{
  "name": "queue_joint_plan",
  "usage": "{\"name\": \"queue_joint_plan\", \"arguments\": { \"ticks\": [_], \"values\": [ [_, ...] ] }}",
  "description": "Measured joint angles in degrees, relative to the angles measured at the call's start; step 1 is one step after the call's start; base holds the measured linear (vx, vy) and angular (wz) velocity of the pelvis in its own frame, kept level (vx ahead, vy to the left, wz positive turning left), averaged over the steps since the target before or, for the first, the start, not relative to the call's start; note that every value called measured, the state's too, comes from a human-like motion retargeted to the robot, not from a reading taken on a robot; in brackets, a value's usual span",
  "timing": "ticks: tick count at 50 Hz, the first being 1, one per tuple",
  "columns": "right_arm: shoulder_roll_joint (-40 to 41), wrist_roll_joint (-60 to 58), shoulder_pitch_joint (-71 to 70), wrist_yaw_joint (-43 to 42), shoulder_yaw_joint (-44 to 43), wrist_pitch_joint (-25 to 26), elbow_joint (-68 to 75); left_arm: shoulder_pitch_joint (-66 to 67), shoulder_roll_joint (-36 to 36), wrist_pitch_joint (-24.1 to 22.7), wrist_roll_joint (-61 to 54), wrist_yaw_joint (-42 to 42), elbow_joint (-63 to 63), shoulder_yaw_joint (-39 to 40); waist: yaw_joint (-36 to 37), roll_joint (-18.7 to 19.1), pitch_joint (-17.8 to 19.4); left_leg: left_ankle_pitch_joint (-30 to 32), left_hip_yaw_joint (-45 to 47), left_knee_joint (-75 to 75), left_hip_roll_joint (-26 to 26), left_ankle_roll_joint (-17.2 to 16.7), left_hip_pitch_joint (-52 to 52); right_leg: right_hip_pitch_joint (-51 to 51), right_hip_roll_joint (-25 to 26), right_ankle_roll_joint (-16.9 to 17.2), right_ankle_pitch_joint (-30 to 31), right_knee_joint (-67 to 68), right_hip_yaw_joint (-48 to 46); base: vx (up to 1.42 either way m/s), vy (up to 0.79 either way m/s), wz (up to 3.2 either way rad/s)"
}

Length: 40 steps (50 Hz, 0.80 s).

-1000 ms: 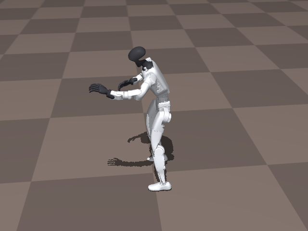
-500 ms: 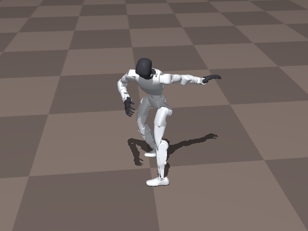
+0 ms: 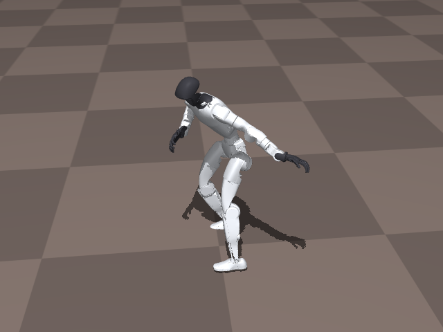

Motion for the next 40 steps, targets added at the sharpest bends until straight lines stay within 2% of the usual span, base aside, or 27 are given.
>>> {"name": "queue_joint_plan", "arguments": {
  "ticks": [2, 5, 6, 8, 10, 12, 15, 17, 18, 19, 20, 24, 28, 32, 35, 40],
  "values": [
    [-0.3, 0.2, -0.2, -0.5, -0.6, 1.2, -0.3, -5.5, 7.4, 0.3, 0.2, 1.3, 0.1, -4.2, -3.1, 1.6, 0.0, 2.6, 0.6, -5.6, 4.9, 0.0, 3.5, 1.6, 5.0, -0.3, 1.2, -5.4, 1.6, -0.21, -0.11, -1.76],
    [-1.1, 0.8, 0.5, -0.6, -1.5, 1.2, -0.3, -15.3, 17.6, 1.0, 6.0, 0.8, -0.4, -12.4, -8.9, 3.3, 0.0, 0.7, 5.5, -3.0, 6.1, 0.0, 7.0, 3.5, 7.2, 0.6, 2.7, -7.4, 6.1, -0.07, 0.09, -1.66],
    [-1.1, 1.1, 1.2, -0.5, -1.9, 0.5, -0.3, -20.0, 20.6, 1.0, 10.2, 0.0, -0.9, -16.3, -11.1, 3.2, 0.0, -1.2, 7.8, 0.5, 4.9, 0.0, 7.6, 3.8, 6.3, 1.7, 2.6, -5.9, 7.9, 0.02, 0.2, -1.45],
    [-1.5, 1.6, 1.7, 0.0, -2.3, 0.6, 0.1, -31.7, 26.3, 0.9, 15.0, -0.4, -3.5, -26.8, -15.4, 4.5, 0.0, -2.7, 10.4, 2.7, 5.4, 0.0, 9.7, 5.5, 7.2, 2.6, 3.2, -6.9, 10.2, 0.0, 0.15, -1.38],
    [-2.2, 1.8, 0.7, 0.1, -1.8, 1.4, 1.6, -47.1, 30.1, 0.4, 16.8, 0.5, -7.9, -40.8, -19.6, 6.6, 0.0, -2.7, 11.9, 1.1, 7.6, 0.0, 13.2, 8.6, 9.8, 3.0, 4.5, -11.0, 11.5, -0.03, 0.08, -1.32],
    [-2.8, 1.9, 3.0, 1.4, -4.2, 1.6, 1.3, -70.0, 29.4, 0.0, 18.9, 0.4, -12.2, -61.5, -22.7, 8.7, -0.4, -3.7, 13.9, 2.0, 8.6, 0.0, 15.4, 10.8, 11.0, 3.4, 5.3, -12.8, 12.9, 0.03, 0.13, -1.13],
    [-2.4, 1.9, 4.8, 3.1, -6.3, 1.8, 1.4, -100.1, 24.2, -1.2, 25.1, 0.7, -19.7, -89.3, -27.6, 9.8, -0.9, -5.3, 16.8, 3.1, 9.6, 0.0, 18.8, 14.0, 12.4, 4.3, 6.3, -15.3, 15.1, 0.07, 0.15, -1.0],
    [-2.0, 2.2, 5.6, 4.6, -7.5, 1.2, 1.2, -114.3, 19.8, -2.5, 33.0, 1.4, -26.5, -102.8, -31.1, 9.7, -1.8, -6.5, 19.1, 4.5, 9.6, 0.0, 20.1, 14.7, 12.4, 5.4, 6.5, -15.5, 16.9, 0.13, 0.21, -0.81],
    [-1.3, 2.8, 6.6, 5.3, -7.9, 0.2, 0.7, -119.5, 17.9, -3.2, 38.8, 0.9, -30.6, -107.6, -33.6, 8.4, -3.8, -7.7, 20.8, 7.6, 7.6, 0.0, 19.0, 13.0, 10.4, 7.0, 5.6, -12.4, 18.3, 0.17, 0.24, -0.73],
    [-1.3, 3.2, 7.2, 5.7, -8.2, -0.1, 0.6, -123.5, 16.3, -4.1, 42.4, 1.7, -35.0, -110.9, -35.4, 8.7, -4.6, -7.9, 21.9, 7.3, 7.9, 0.0, 19.8, 13.3, 10.8, 7.2, 5.8, -13.1, 19.3, 0.15, 0.17, -0.94],
    [-1.6, 3.5, 7.6, 6.0, -8.5, -0.1, 0.6, -126.9, 14.8, -5.1, 44.8, 3.1, -39.4, -113.5, -36.8, 9.9, -4.9, -7.7, 22.8, 5.4, 9.4, 0.0, 21.5, 14.5, 12.5, 6.6, 6.7, -15.9, 20.0, 0.12, 0.12, -1.17],
    [-3.7, 4.8, 10.4, 7.6, -11.6, -0.1, 0.8, -133.3, 9.9, -7.4, 52.8, 4.5, -55.7, -113.5, -41.4, 13.6, -6.5, -7.9, 28.4, 1.6, 10.8, 0.0, 26.7, 16.7, 14.7, 7.3, 8.5, -20.6, 24.8, 0.12, 0.13, -1.25],
    [-3.8, 5.2, 12.1, 9.2, -13.2, -0.2, 0.8, -136.9, 7.3, -8.6, 56.8, 4.4, -65.7, -113.5, -44.1, 15.1, -8.0, -9.0, 33.7, 2.1, 11.5, 0.0, 29.4, 16.9, 16.0, 8.6, 9.1, -21.3, 29.1, 0.11, 0.12, -1.05],
    [-2.8, 5.6, 13.4, 10.4, -14.2, -0.7, 0.3, -136.8, 7.2, -8.7, 60.3, 3.0, -70.4, -113.5, -45.5, 16.2, -10.0, -11.6, 36.4, 7.9, 12.0, 0.0, 27.1, 14.6, 16.5, 9.8, 8.2, -18.6, 31.2, 0.05, 0.09, -0.53],
    [-3.9, 4.9, 12.9, 9.9, -14.5, 0.7, 1.2, -137.0, 8.9, -8.5, 56.6, 3.6, -71.7, -113.5, -44.1, 17.8, -7.8, -11.0, 37.7, 3.4, 13.0, 0.0, 31.5, 17.7, 18.2, 8.5, 9.8, -23.0, 32.9, -0.04, 0.05, -0.5],
    [-2.6, 4.2, 12.0, 10.5, -13.3, -0.2, 1.2, -133.1, 11.5, -9.2, 58.5, 1.7, -70.4, -113.5, -42.1, 15.9, -8.7, -13.2, 35.3, 12.1, 11.8, 0.0, 25.5, 15.1, 15.8, 9.7, 8.0, -18.1, 31.1, -0.08, 0.06, 0.38]
  ]
}}
